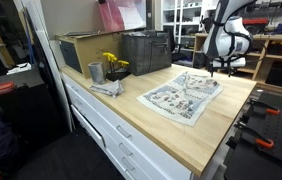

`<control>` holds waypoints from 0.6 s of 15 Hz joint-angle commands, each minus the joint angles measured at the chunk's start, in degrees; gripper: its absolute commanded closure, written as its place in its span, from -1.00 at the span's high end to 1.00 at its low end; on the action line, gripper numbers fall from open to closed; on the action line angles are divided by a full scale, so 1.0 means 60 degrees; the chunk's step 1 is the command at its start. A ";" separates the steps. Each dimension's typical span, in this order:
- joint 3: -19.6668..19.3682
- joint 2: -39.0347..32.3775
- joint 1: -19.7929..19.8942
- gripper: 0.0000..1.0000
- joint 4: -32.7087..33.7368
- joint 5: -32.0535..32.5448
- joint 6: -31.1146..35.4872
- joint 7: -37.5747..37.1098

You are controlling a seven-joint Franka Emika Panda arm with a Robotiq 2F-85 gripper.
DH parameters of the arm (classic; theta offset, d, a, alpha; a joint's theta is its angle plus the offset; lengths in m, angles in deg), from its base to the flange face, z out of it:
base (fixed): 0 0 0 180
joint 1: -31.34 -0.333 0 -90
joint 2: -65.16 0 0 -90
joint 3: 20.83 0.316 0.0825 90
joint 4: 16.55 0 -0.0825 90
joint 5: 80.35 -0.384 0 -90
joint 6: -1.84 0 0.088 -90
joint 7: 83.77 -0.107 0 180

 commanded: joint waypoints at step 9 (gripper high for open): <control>0.0185 0.1577 -0.0763 1.00 0.0414 -0.0009 -0.0672 0.0388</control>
